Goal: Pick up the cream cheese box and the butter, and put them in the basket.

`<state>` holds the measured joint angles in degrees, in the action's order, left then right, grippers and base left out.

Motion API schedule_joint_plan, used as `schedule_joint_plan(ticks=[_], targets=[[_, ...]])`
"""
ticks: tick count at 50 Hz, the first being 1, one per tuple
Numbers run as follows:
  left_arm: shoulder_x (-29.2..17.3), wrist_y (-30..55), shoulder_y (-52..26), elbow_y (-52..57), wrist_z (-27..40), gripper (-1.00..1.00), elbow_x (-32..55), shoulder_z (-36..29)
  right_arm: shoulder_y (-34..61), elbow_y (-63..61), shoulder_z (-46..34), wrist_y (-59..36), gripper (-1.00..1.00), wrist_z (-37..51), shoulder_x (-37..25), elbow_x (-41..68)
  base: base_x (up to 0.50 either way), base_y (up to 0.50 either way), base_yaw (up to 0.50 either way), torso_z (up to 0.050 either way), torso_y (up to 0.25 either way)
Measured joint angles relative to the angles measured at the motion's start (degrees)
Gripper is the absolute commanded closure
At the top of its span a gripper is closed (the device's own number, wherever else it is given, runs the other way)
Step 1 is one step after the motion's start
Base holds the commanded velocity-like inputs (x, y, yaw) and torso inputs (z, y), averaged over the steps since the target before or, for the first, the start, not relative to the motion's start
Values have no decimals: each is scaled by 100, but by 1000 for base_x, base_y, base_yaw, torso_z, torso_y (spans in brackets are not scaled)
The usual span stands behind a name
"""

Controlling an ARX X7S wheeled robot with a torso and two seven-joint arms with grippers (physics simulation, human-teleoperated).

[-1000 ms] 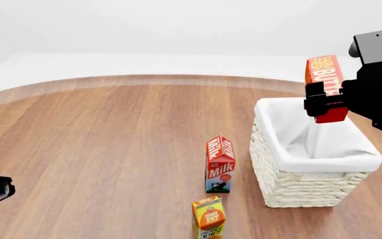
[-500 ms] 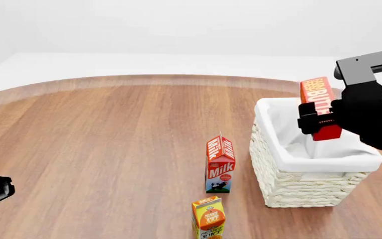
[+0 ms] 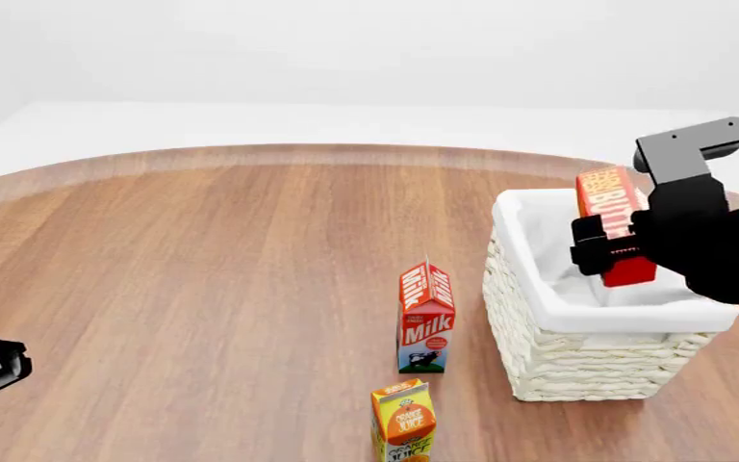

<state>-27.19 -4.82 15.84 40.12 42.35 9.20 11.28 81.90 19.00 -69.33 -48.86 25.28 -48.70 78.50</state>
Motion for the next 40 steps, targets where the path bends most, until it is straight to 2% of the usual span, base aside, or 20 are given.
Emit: schedule_joint_plan(ticks=[25,26,40], targets=[[0,-12,-11,-36,-8,-100,-18,-47,-54,511,-139,200,100,-256,289,-324,0,0,0,0,1],[0,-13,-11,-38,-8,-100,-19,-49,-54,531,-147,205,-100,-267,297,-341,0,0,0,0,10],[-1,-13,-21,-52,-10,-100,-34,-77,87,645,-100,212,-100,-338,345,-742,0,0,0,0,0]])
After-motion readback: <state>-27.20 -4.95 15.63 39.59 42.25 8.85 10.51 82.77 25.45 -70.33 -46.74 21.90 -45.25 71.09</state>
